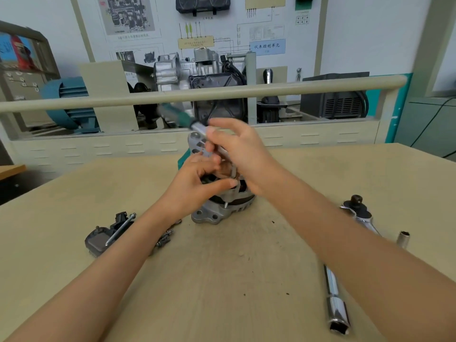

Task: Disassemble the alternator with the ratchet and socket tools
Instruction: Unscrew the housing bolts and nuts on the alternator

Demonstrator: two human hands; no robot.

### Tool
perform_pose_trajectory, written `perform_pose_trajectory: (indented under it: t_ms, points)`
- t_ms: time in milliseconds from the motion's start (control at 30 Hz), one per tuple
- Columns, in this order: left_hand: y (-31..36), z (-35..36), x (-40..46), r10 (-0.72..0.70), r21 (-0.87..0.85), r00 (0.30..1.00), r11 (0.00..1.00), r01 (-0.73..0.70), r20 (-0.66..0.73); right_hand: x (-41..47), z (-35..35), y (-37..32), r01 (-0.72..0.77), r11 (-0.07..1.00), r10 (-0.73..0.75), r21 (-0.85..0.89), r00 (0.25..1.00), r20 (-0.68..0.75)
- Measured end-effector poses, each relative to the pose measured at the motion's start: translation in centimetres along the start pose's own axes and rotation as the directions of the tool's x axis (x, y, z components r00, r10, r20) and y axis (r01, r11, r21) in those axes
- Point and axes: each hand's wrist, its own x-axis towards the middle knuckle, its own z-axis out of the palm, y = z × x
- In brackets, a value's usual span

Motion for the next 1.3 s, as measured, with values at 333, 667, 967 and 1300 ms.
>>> perform_pose_trajectory:
  t_ms: [333,667,967,1300]
  points:
    - [-0.4,0.5,0.1,-0.026,0.112,0.995,0.993,0.037,-0.1,-0.3,1.1,0.9,0.057,0.997,-0.023,0.048,0.849,-0.528]
    - [-0.2,0.1,-0.3,-0.207,-0.141,0.978,0.969,0.205,-0.001,1.0,0.4,-1.6,0.415,0.442,-0.017,-0.796,0.891,0.454]
    - [-0.1,0.3,0.0,-0.019,-0.08,0.998,0.997,0.015,-0.057,-0.6,0.3,1.9,0.335,0.755,-0.361,-0.564,0.93,0.069]
    - [0.0,0.9,0.2,0.022,0.082,0.994,0.997,-0.013,-0.107,-2.2,-0.5,2.3,0.179,0.798,-0.436,-0.576,0.831,-0.345]
